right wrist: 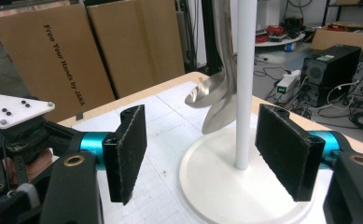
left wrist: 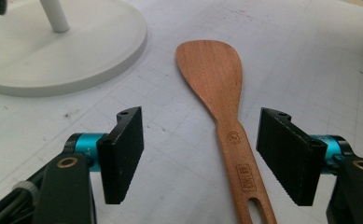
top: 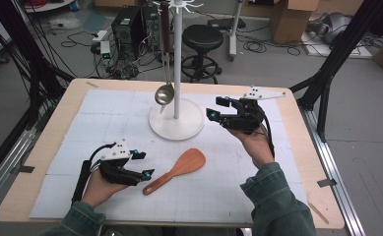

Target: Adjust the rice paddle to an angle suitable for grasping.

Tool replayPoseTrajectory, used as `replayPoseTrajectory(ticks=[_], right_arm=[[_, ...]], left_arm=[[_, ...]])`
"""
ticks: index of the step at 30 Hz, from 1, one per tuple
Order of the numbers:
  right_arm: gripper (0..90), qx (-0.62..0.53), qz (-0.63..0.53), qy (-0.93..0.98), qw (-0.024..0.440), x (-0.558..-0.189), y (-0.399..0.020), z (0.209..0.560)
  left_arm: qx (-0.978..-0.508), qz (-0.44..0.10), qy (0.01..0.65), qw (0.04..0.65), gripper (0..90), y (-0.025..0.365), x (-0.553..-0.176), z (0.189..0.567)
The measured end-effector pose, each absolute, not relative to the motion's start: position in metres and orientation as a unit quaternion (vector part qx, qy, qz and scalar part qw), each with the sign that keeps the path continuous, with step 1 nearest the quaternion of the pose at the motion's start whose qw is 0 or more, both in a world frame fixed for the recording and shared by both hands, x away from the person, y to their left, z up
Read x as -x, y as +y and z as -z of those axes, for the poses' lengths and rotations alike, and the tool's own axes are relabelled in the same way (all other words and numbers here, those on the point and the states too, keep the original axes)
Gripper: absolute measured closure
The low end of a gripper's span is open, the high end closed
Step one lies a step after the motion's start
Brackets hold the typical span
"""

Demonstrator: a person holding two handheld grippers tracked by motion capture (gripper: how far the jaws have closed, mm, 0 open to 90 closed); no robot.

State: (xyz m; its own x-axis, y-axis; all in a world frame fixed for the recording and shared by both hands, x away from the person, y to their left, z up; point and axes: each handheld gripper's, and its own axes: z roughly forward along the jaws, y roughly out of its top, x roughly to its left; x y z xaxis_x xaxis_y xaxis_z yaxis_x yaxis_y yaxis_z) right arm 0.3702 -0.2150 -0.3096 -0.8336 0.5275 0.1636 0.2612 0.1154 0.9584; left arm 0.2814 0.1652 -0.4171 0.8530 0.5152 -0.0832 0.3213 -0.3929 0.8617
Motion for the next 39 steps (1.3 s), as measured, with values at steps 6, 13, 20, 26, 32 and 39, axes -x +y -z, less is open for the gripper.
replayPoseTrajectory(ticks=[6,13,20,26,32,39], right_arm=[[32.8,-0.275,-0.603,0.741,0.107,-0.367,-0.219,0.32],[32.2,-0.275,-0.598,0.746,0.106,-0.363,-0.219,0.325],[31.5,-0.274,-0.595,0.748,0.107,-0.36,-0.219,0.327],[31.0,-0.274,-0.593,0.75,0.108,-0.359,-0.219,0.33],[30.9,-0.276,-0.593,0.749,0.108,-0.358,-0.221,0.331],[30.8,-0.272,-0.59,0.753,0.107,-0.355,-0.218,0.333]], left_arm=[[-0.833,-0.093,0.251,0.484,34.1,0.159,-0.279,0.425],[-0.84,-0.09,0.246,0.476,37.6,0.153,-0.276,0.43],[-0.843,-0.084,0.246,0.471,38.5,0.149,-0.273,0.437],[-0.85,-0.081,0.246,0.46,38.8,0.145,-0.272,0.444],[-0.854,-0.077,0.245,0.452,40.6,0.143,-0.272,0.448],[-0.863,-0.071,0.236,0.441,44.7,0.14,-0.271,0.452]])
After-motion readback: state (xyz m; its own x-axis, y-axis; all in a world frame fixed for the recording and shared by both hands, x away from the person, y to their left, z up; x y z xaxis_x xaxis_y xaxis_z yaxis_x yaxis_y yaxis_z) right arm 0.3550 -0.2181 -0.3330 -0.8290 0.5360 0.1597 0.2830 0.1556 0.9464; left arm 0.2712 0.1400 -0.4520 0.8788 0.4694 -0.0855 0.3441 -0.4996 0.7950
